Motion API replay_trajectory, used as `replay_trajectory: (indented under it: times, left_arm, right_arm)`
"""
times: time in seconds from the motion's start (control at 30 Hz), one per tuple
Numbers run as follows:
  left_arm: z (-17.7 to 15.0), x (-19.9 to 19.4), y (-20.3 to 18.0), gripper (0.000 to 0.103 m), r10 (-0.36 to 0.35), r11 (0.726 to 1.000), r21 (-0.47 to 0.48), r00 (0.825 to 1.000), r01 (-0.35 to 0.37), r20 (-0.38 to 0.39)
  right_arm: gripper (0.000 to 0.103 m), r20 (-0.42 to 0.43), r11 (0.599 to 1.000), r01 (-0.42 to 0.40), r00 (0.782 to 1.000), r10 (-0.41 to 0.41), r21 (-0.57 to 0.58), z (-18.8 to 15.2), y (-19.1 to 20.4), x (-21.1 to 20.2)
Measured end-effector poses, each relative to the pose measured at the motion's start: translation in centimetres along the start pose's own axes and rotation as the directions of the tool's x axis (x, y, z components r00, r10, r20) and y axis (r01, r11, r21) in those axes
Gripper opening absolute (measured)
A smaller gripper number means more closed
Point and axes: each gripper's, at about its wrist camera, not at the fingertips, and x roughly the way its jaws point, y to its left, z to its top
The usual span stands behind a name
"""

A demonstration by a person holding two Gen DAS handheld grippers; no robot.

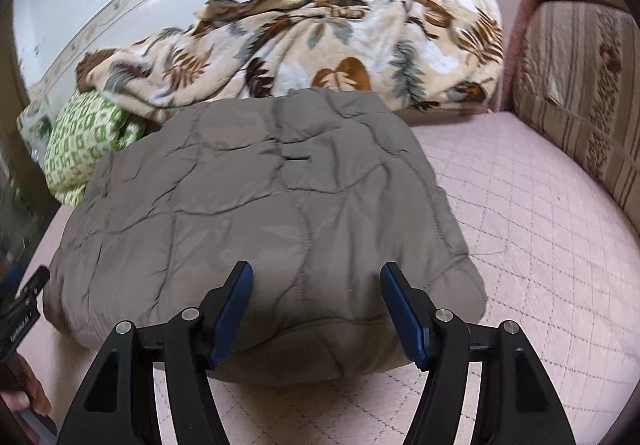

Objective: Fold large clothes

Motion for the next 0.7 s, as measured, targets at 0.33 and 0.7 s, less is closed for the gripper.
replay_trajectory:
  times: [0.33, 0.7]
  left_arm:
    - [-0.2, 0.2, -0.1, 0.082, 0.009, 1.0, 0.024, 1.0, -0.009, -0.004]
    - [-0.4, 3.0, 6.3, 0.082, -0.075, 0.962, -0.27, 0.987, 0.033, -0.145]
  right_arm:
    - [0.071, -0.064, 0.999, 0.007, 0.998, -0.005, 0.031, -0.5, -0.8, 1.7]
    - [0.074, -0.006, 0.996, 0.003, 1.0, -0.003, 0.092, 0.1, -2.3, 0.2]
